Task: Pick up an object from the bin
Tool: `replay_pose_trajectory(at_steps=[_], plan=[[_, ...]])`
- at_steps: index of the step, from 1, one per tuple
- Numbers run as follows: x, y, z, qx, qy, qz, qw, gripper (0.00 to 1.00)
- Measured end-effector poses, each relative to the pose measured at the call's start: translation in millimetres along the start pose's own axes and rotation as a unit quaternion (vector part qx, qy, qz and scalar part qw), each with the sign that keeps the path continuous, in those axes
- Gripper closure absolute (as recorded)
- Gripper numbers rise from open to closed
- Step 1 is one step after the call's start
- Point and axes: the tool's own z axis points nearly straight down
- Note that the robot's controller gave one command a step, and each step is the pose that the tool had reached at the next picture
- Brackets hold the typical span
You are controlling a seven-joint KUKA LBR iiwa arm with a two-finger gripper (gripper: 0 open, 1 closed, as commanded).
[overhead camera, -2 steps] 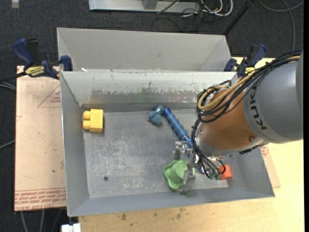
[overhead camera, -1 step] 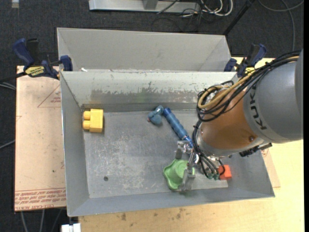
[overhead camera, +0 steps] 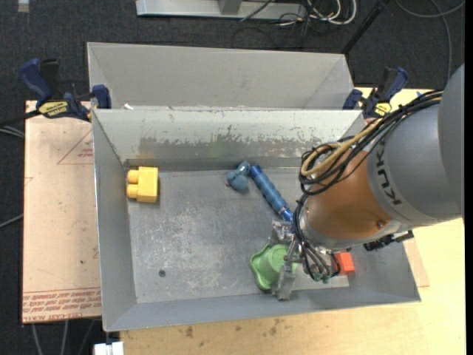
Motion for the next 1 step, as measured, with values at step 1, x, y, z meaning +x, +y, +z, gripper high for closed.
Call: replay_pose_trajectory(at_steps=[1], plan=[[-1.0, 0.9, -0.8, -0.001, -0.0011, -0.001, 1.0, 0.0]])
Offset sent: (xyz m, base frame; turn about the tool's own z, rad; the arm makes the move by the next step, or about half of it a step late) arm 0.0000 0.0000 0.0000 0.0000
